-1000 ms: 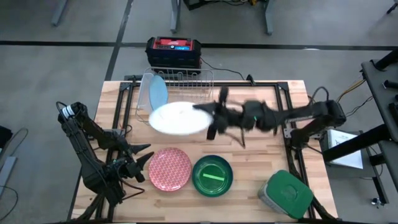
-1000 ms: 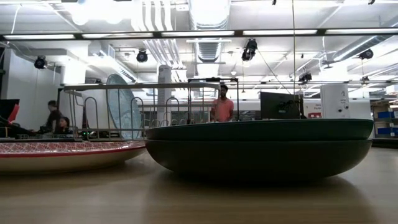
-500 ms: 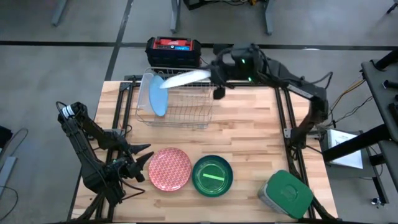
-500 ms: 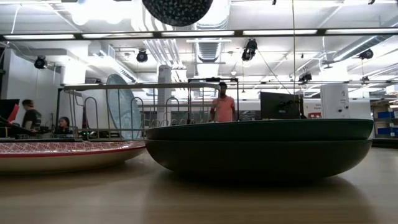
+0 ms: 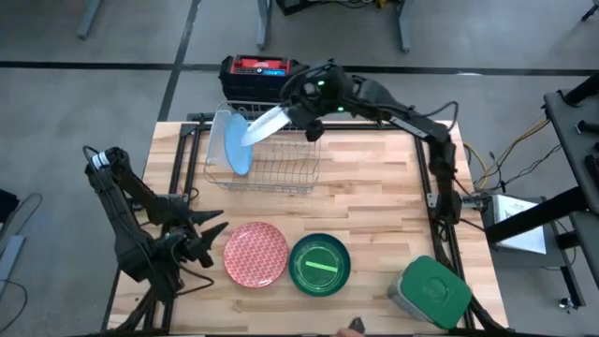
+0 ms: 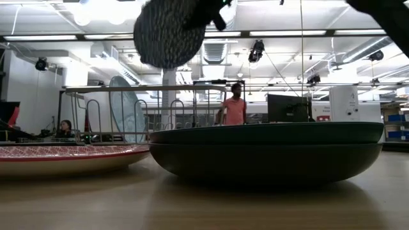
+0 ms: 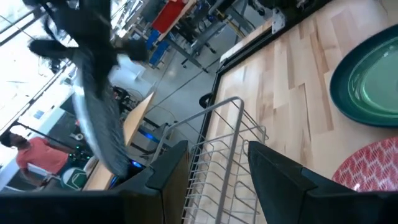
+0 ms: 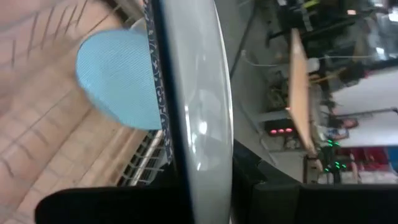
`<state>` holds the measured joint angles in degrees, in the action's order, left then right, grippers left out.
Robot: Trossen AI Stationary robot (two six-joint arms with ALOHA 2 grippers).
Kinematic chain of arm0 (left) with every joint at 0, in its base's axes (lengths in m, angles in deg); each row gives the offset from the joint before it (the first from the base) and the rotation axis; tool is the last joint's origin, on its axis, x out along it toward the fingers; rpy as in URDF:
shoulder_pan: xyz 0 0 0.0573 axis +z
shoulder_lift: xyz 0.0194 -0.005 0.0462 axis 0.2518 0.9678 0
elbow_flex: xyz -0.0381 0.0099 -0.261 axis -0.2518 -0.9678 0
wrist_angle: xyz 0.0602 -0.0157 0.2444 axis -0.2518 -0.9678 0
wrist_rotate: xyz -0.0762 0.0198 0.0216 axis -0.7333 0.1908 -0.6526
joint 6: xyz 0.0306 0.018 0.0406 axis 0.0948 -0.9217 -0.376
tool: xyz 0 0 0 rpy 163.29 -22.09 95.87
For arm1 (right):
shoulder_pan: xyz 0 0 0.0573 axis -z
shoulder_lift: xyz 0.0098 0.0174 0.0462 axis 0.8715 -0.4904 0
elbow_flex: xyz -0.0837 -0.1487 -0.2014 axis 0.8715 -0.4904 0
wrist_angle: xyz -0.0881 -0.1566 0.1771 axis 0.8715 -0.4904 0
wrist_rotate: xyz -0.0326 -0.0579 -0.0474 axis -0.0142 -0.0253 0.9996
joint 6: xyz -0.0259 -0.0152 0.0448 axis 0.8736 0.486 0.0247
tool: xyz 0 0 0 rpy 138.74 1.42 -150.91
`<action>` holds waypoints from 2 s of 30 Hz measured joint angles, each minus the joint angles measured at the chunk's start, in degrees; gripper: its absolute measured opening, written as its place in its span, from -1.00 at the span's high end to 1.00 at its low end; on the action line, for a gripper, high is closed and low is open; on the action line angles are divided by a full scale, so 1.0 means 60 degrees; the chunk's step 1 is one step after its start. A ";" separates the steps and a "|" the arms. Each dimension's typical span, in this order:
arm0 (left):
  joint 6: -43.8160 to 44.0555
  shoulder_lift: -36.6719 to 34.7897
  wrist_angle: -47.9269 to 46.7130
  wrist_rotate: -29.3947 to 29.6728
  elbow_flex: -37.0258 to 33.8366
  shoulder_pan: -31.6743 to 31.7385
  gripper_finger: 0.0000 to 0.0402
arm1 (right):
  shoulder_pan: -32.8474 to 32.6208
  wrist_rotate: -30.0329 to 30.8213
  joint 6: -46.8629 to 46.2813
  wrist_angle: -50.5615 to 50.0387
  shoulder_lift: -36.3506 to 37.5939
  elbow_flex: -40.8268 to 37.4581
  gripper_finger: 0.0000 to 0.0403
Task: Sort dishes
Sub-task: Put the blue patterned plate into the dish rack
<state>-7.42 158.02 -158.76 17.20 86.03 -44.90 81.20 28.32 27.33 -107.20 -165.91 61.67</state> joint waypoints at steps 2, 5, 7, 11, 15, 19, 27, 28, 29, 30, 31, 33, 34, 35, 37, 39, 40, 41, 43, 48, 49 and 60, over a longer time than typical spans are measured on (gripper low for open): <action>-0.0190 -0.0293 -0.0009 -0.0072 -0.0045 0.0002 0.22 | 0.0040 0.0060 0.0731 -0.0069 -0.0277 -0.0003 0.89; -0.0190 -0.0748 -0.0009 -0.0365 -0.0157 0.0022 0.22 | 0.0067 0.0257 0.2284 -0.0026 -0.0603 -0.0004 0.89; 0.0020 -0.1038 -0.0009 -0.0524 -0.0223 0.0022 0.22 | 0.0042 0.0680 0.3259 -0.0019 -0.0824 0.0011 0.89; 0.0353 -0.1500 -0.0005 -0.0821 -0.0349 0.0022 0.22 | -0.0006 0.1268 0.4930 -0.0158 -0.1348 0.0004 0.89; 0.0648 -0.1823 -0.0011 -0.1215 -0.0537 0.0022 0.22 | -0.0108 0.1321 0.5822 -0.0175 -0.1646 -0.0007 0.89; 0.0819 -0.2057 -0.0012 -0.1466 -0.0888 0.0022 0.22 | -0.0260 0.1288 0.5905 -0.0024 -0.1856 -0.0007 0.89; 0.0826 -0.2276 -0.0006 -0.1537 -0.1325 0.0022 0.22 | -0.0302 0.1307 0.5909 -0.0021 -0.1971 -0.0054 0.89; 0.0825 -0.2292 -0.0006 -0.1537 -0.1371 0.0022 0.22 | -0.0301 0.1313 0.5909 -0.0019 -0.2001 -0.0069 0.89; 0.0827 -0.2317 -0.0007 -0.1537 -0.1416 0.0022 0.22 | -0.0298 0.1318 0.5906 -0.0009 -0.2023 -0.0070 0.89; 0.0828 -0.2341 -0.0006 -0.1536 -0.1454 0.0022 0.22 | -0.0298 0.1318 0.5906 -0.0004 -0.2036 -0.0081 0.89; 0.0827 -0.2357 -0.0006 -0.1534 -0.1494 0.0022 0.22 | -0.0298 0.1314 0.5906 -0.0015 -0.2047 -0.0109 0.89; 0.0828 -0.2386 -0.0005 -0.1534 -0.1551 0.0022 0.22 | -0.0301 0.1304 0.5909 0.0039 -0.2068 -0.0163 0.89; 0.0828 -0.2404 -0.0007 -0.1534 -0.1563 0.0022 0.22 | -0.0301 0.1305 0.5906 0.0109 -0.2071 -0.0195 0.89; 0.0828 -0.2421 -0.0010 -0.1533 -0.1566 0.0022 0.22 | -0.0301 0.1307 0.5908 0.0204 -0.2075 -0.0248 0.89; 0.0828 -0.2445 -0.0007 -0.1523 -0.1566 0.0022 0.22 | -0.0289 0.1307 0.5906 0.0270 -0.2089 -0.0322 0.89; 0.0828 -0.2467 -0.0007 -0.1521 -0.1566 0.0022 0.22 | -0.0279 0.1307 0.5913 0.0283 -0.2138 -0.0368 0.89; 0.0828 -0.2476 -0.0007 -0.1519 -0.1566 0.0022 0.22 | -0.0276 0.1310 0.5913 0.0287 -0.2183 -0.0368 0.89; 0.0828 -0.2482 -0.0007 -0.1516 -0.1566 0.0022 0.22 | -0.0276 0.1310 0.5913 0.0287 -0.2219 -0.0368 0.89; 0.0828 -0.2482 -0.0007 -0.1504 -0.1566 0.0022 0.22 | -0.0276 0.1307 0.5925 0.0295 -0.2294 -0.0368 0.89; 0.0828 -0.2482 -0.0007 -0.1501 -0.1566 0.0022 0.22 | -0.0276 0.1303 0.6168 0.0478 -0.2417 -0.0437 0.89; 0.0828 -0.2482 -0.0007 -0.1501 -0.1566 0.0022 0.22 | -0.0276 0.1304 0.6251 0.0516 -0.2438 -0.0437 0.89; 0.0824 -0.2482 -0.0004 -0.1497 -0.1566 0.0022 0.22 | -0.0283 0.1285 0.6485 0.0550 -0.2749 -0.0455 0.89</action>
<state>-2.47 143.13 -158.78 8.22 76.63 -44.77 79.51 36.03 66.24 -103.90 -182.40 58.94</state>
